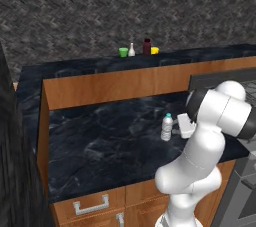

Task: Place the drinks on the dining counter in a tight cluster.

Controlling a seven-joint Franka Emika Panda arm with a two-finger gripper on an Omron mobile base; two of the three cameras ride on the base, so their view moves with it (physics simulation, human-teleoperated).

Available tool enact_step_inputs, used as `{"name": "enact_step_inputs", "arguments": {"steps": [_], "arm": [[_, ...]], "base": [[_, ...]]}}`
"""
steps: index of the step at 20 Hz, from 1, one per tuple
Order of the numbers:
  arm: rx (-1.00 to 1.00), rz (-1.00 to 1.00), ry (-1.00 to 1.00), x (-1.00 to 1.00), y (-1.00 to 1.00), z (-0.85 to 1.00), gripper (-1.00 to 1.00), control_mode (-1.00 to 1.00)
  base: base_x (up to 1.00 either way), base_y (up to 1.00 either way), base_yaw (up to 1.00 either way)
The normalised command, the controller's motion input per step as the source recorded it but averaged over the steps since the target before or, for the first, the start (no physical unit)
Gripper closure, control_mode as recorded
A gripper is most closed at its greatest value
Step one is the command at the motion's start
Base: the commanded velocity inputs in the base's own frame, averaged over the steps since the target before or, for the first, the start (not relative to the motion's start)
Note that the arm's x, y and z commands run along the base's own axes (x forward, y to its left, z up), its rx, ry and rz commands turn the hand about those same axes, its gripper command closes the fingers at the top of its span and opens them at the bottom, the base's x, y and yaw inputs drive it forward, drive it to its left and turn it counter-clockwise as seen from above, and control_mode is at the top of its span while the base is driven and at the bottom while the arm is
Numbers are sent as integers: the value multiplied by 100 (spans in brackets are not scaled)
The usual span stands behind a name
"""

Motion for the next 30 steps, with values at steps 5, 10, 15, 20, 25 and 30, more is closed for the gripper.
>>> {"name": "enact_step_inputs", "arguments": {"steps": [5, 10, 15, 20, 25, 30], "arm": [[0, 0, 0, -5, 8, 3, -100, -100], [0, 0, 0, 0, 1, 13, -100, -100], [0, -1, 0, -1, 0, 11, -100, -100], [0, -2, 0, -4, 6, 1, -100, -100], [0, -3, 0, 0, 5, 0, -100, -100], [0, -4, 0, 0, 3, 0, -100, -100]], "base": [[0, 0, 0], [0, 0, 0], [0, 0, 0], [0, 0, 0], [0, 0, 0], [0, 0, 0]]}}
